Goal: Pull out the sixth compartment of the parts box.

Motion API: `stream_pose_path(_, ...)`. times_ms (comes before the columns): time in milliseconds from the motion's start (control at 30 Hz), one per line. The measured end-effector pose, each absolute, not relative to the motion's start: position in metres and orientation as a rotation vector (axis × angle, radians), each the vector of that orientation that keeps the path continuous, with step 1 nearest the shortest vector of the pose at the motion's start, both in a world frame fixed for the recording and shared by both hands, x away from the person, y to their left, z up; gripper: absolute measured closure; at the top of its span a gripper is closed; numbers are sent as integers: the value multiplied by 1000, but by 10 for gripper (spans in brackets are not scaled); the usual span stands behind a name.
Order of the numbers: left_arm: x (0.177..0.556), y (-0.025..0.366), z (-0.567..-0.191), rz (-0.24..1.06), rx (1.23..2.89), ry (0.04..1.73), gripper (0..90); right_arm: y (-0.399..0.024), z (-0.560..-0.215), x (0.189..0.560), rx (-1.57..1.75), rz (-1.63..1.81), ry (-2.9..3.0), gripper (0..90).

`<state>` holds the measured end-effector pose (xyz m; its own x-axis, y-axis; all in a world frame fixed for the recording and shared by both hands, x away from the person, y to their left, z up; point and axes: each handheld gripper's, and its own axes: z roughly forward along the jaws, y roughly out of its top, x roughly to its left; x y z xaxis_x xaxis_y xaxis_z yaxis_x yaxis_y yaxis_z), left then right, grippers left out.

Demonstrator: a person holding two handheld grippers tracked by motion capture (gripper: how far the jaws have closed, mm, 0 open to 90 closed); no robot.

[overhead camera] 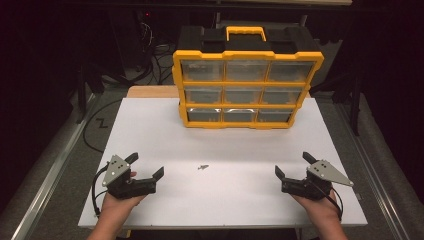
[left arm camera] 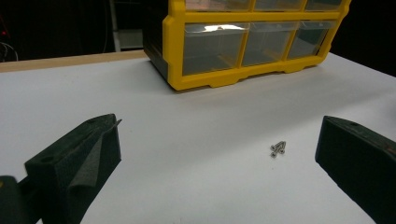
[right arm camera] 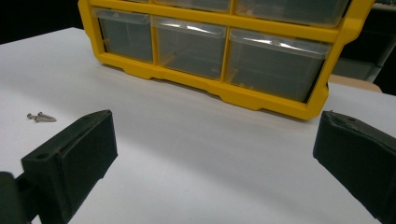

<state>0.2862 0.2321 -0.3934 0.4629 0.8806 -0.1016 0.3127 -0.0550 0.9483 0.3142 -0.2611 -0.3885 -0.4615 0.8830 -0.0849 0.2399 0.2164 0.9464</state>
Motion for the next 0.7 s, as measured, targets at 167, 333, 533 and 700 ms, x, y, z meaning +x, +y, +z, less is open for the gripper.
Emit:
stream_pose_path(167, 285, 233, -393, 664, 1617, 1047, 7, -258, -389, 314, 998, 1239, 1850, 9)
stream_pose_path(333, 287, 232, -394, 659, 1644, 1042, 7, -255, -388, 317, 996, 1239, 1865, 9)
stream_pose_path(533, 287, 234, -393, 659, 1643, 1062, 14, -249, -384, 322, 985, 1236, 1882, 9)
stream_pose_path(700, 286, 236, -392, 660, 1636, 1058, 21, -241, -382, 328, 928, 1197, 1920, 9)
